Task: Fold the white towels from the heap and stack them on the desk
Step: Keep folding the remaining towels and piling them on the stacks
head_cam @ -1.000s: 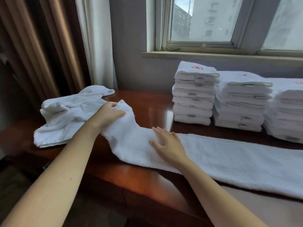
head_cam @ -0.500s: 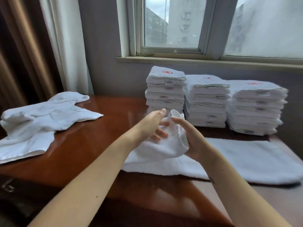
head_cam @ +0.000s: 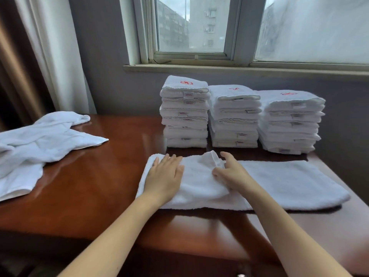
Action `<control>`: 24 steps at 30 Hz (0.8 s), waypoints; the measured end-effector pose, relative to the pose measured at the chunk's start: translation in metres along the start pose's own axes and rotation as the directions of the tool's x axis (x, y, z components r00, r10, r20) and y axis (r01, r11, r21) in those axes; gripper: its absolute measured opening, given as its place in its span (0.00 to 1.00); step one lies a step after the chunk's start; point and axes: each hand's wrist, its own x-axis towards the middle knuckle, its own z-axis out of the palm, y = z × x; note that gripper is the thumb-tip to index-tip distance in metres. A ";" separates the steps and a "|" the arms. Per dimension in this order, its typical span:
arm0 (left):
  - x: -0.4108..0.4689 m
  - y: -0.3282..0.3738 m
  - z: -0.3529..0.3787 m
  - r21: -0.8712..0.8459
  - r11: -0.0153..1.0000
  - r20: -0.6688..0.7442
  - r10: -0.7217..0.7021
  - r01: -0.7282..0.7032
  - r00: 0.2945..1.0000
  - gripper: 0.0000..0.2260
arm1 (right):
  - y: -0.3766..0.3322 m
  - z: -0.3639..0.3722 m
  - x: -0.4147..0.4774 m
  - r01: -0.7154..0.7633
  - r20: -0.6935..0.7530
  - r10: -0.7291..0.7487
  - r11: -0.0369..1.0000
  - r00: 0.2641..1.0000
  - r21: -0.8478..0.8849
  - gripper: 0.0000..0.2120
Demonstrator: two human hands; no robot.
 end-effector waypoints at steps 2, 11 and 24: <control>0.001 -0.001 0.005 -0.041 0.999 0.044 0.025 -0.023 0.999 0.23 | -0.003 0.000 -0.001 0.044 -0.085 -0.065 0.972 0.994 -0.230 0.35; -0.001 -0.001 0.011 0.153 0.985 0.187 0.054 -0.084 0.981 0.35 | -0.004 0.014 0.005 0.008 -0.198 -0.104 0.900 0.975 -0.437 0.14; 0.007 0.000 0.008 0.197 0.978 0.213 0.023 -0.066 0.977 0.26 | -0.002 0.008 0.002 -0.005 -0.273 -0.185 0.820 0.944 -0.573 0.14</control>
